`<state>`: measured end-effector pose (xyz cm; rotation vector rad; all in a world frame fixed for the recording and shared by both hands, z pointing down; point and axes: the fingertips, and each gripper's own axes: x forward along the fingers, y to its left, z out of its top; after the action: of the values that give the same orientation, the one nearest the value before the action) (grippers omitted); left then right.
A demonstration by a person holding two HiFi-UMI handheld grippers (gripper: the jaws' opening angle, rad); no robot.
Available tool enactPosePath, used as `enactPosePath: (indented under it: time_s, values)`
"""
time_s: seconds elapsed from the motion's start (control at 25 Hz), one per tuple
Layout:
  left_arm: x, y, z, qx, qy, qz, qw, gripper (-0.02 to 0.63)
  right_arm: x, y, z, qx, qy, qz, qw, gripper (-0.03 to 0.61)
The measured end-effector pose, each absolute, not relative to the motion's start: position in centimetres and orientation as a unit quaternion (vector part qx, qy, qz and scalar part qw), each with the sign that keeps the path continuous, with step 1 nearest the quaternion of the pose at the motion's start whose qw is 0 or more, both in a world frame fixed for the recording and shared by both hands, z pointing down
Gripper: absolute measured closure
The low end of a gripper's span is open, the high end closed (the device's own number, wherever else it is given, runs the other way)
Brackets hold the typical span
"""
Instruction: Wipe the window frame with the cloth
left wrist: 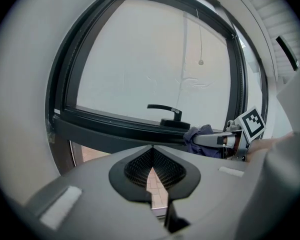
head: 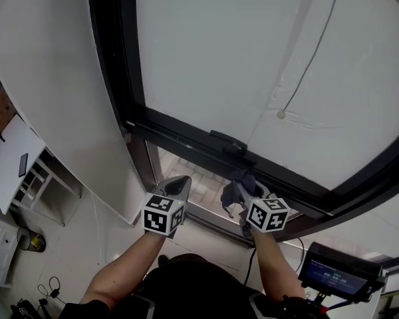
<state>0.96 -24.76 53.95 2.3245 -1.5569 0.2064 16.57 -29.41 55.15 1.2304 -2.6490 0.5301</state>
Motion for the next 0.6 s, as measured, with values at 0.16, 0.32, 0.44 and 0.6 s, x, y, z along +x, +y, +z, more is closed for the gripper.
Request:
enactPosePath:
  time_s: [0.16,0.32,0.44,0.6]
  values:
    - [-0.7,-25.0,54.2,0.813,-0.553,0.065,0.172,0.620,15.1,-29.8,55.2,0.413,-0.889,0.179,0.086,0.445]
    - [-2.2,-25.2,54.5,0.810,-0.556,0.061,0.175,0.620,13.7,-30.0,55.2,0.414,-0.888,0.178,0.087,0.445]
    - [-3.6,-25.3,54.7,0.808,-0.559,0.059,0.177,0.620,12.7,-30.4,55.2,0.416,-0.887,0.178,0.086,0.445]
    - [-5.7,-25.3,54.8,0.805,-0.564,0.056,0.177,0.620,10.9,-30.7,55.1,0.417,-0.888,0.177,0.084,0.445]
